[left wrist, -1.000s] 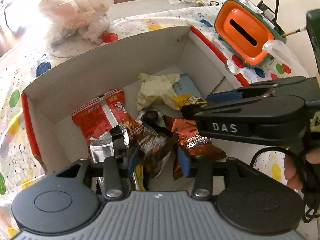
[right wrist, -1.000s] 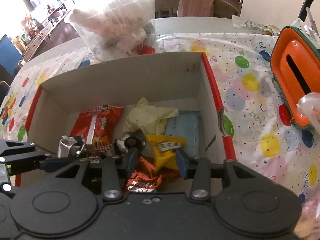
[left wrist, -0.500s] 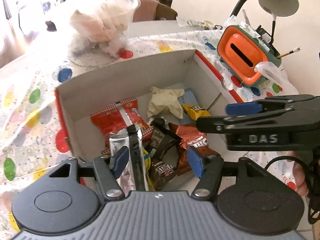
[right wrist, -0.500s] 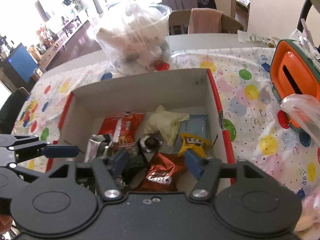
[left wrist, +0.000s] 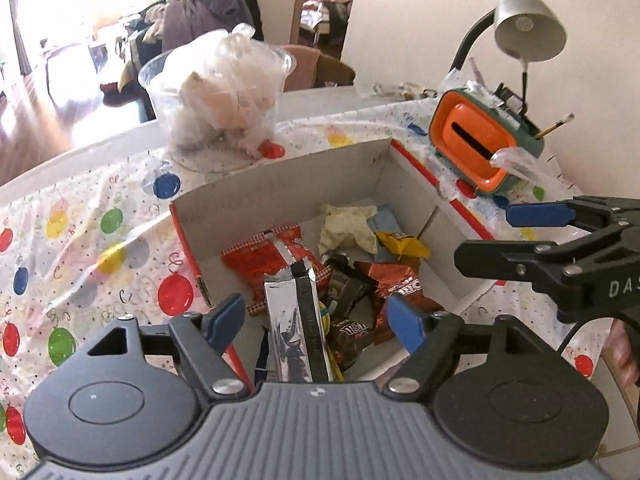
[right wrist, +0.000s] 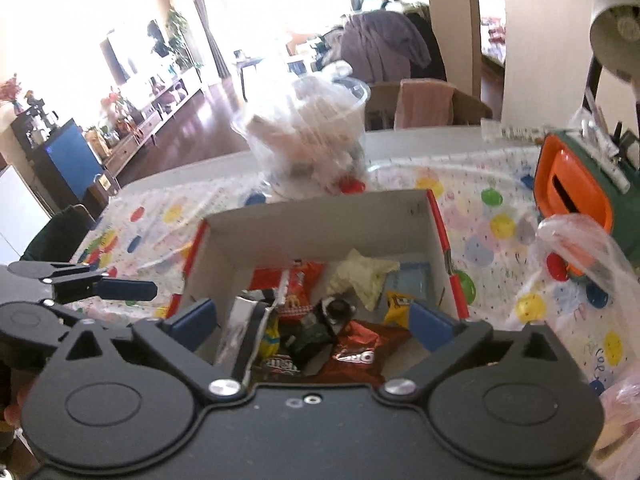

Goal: Organize snacks

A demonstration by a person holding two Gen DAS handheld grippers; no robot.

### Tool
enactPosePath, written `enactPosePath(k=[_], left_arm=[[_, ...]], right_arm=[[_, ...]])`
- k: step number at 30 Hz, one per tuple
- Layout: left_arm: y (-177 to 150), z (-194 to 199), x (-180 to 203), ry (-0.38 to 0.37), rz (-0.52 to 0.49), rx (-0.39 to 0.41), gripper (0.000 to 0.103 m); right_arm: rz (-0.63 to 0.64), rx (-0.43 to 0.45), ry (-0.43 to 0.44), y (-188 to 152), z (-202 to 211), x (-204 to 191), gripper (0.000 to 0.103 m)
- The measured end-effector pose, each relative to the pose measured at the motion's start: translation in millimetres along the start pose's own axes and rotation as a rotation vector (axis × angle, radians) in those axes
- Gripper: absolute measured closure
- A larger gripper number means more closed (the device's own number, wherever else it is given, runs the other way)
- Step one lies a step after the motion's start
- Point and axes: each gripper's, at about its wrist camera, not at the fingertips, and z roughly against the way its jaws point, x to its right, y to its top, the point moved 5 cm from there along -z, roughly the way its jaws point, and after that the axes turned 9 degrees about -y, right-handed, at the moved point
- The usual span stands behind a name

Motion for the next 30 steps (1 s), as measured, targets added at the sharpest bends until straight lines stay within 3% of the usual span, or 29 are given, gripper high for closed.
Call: enactPosePath(k=[8,11,21,25,30], left_arm=[[-8.2,20.5,-3.2,-0.032,0.006,0.059,0.014],[-11.6,25.1,-1.9,-0.043,0.005,0.076,0.001],[-20.4,35.7,6.2,-0.07,0.008,0.102,0.0],[-20.2,43.5,7.7,-0.059,0.012,0.122,0.0],[-19.8,47.5,6.2,-0.041,0.022,0.131,0.0]], right_arm=[[-0.032,0.056,-0.009,-15.9,24.5,-13.1,0.0],[-0.052,0.088,-0.023,-22.2,30.7,-14.8,0.0],[-0.078,0.15,-0.055,-36.1,48.6,-19.2,0.0],[-0.1,0.106,-0.115,-37.0,48.7,-15.8,0.0],[-0.157,0.081,-0.084,-39.7,47.1,-8.5,0.0]])
